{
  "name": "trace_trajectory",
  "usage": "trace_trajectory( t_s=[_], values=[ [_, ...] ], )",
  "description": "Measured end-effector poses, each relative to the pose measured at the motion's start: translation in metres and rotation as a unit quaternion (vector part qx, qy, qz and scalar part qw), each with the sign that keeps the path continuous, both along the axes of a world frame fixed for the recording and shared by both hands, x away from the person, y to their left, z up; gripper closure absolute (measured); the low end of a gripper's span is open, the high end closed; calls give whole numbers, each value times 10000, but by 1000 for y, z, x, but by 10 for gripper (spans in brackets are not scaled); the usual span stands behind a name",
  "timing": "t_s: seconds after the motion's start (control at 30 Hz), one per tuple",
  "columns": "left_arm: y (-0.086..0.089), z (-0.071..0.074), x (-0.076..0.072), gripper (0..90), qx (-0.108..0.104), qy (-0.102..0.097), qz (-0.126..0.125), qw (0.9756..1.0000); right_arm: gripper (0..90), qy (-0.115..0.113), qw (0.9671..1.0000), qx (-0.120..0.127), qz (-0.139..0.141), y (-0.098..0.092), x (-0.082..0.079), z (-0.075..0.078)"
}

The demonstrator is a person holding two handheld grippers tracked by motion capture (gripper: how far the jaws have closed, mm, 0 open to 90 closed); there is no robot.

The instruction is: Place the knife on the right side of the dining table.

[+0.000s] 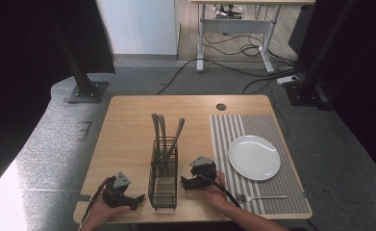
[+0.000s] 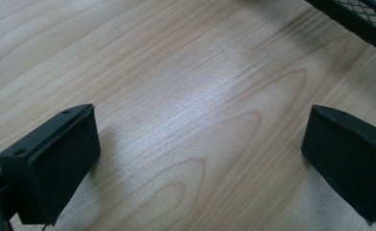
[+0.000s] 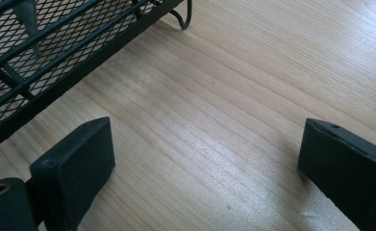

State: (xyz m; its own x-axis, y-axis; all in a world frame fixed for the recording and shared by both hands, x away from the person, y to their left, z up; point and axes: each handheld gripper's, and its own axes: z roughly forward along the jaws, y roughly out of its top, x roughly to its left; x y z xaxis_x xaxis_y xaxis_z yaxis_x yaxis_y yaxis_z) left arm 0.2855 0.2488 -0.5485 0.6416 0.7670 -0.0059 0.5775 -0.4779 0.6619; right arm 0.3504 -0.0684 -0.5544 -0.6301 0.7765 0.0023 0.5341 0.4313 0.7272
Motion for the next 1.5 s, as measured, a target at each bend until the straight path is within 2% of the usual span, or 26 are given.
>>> trace_trajectory(
  t_s=[0.07,0.1,0.13,0.33,0.5,0.53,0.77,0.83,0.9,1.1,1.13,1.5],
  values=[
    [0,0,0,0,0,-1,-3,10000,71,-14,10000,2,4,0,0,0],
    [0,0,0,0,0,-1,-6,10000,123,-59,10000,17,-49,-1,-2,1],
    [0,0,0,0,3,0,-11,10000,138,-220,9997,22,-117,-2,-4,1],
    [0,0,-1,0,3,2,-12,10000,134,-168,9998,73,-96,-1,-4,2],
    [1,0,-1,0,6,5,-20,10000,134,-155,9995,269,-95,-2,-7,10],
    [1,0,-1,0,6,6,-20,10000,134,-142,9990,406,-121,-4,-8,14],
    [1,0,-1,0,0,4,-34,10000,133,-139,9972,733,-97,-11,-10,26],
    [1,0,-1,0,3,6,-35,10000,134,-114,9970,753,-107,-12,-10,28],
    [1,0,-2,0,4,5,-34,10000,134,-42,9961,873,-139,-16,-8,32],
    [1,0,-2,0,-6,4,-43,10000,140,-174,9939,1069,-209,-29,-7,44],
    [1,0,-2,0,-6,3,-44,10000,144,-186,9922,1195,-286,-34,-5,48],
    [1,0,-2,0,-7,4,-44,10000,152,-225,9897,1344,-427,-47,1,56]
  ],
)
